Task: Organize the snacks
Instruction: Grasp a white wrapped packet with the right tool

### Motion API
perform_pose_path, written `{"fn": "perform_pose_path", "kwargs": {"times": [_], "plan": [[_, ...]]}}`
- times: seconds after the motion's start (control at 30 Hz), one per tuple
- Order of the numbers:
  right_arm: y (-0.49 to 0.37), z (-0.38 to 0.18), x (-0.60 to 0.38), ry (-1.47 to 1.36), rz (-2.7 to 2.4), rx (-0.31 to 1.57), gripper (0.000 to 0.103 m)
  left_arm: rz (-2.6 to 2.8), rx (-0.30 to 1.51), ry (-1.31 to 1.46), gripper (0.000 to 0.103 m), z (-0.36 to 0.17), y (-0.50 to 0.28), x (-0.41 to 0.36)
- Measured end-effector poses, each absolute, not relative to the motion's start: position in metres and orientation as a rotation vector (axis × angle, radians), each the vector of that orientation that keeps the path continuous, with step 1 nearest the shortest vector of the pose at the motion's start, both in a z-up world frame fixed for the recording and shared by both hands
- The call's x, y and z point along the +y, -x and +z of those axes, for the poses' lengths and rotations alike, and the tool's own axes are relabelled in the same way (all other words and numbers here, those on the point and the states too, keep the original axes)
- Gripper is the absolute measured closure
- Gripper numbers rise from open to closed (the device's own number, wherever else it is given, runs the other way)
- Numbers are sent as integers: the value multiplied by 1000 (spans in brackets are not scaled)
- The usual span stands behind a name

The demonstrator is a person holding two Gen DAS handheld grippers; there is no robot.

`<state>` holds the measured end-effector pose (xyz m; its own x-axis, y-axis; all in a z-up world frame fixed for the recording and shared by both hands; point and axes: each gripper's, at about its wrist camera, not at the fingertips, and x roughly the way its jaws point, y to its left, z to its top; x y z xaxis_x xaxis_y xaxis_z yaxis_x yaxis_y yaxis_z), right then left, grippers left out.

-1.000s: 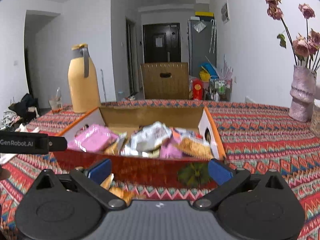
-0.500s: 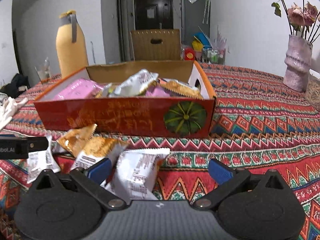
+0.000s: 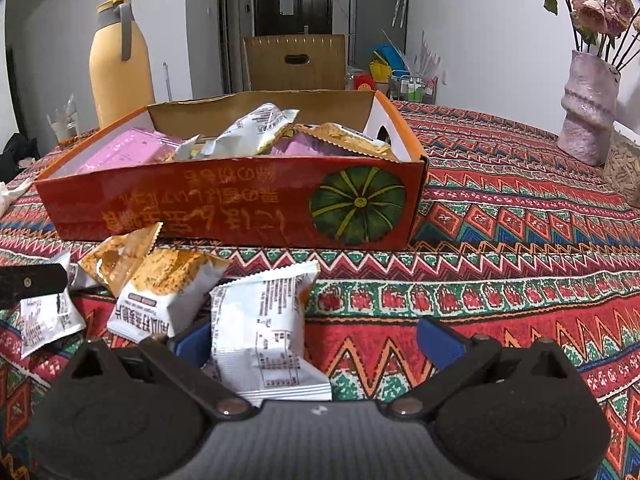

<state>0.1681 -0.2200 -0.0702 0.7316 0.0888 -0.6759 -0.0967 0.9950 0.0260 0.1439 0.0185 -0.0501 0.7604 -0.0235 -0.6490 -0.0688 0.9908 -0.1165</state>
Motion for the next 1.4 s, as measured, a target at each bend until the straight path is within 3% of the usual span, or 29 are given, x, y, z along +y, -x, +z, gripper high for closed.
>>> {"fn": "perform_pose_path", "kwargs": {"times": [0.2,0.3,0.4,0.47,0.53,1.4], "plan": [[-165,-69,-217,19,138,737,0,26,705,149,0,-50,-143,21],[-162,-69,-216,21,147,716,8,29,708,153,0,-50,-144,21],[-157,-67,-214,26,175,692,27,28,711,154,0,-51,-144,21],[-154,-65,-212,27,192,676,51,29,711,153,0,-51,-144,21],[-153,-64,-213,22,190,667,62,30,712,153,0,-51,-144,21],[-134,-53,-234,-80,168,528,63,187,891,81,0,-57,-170,-2]]}}
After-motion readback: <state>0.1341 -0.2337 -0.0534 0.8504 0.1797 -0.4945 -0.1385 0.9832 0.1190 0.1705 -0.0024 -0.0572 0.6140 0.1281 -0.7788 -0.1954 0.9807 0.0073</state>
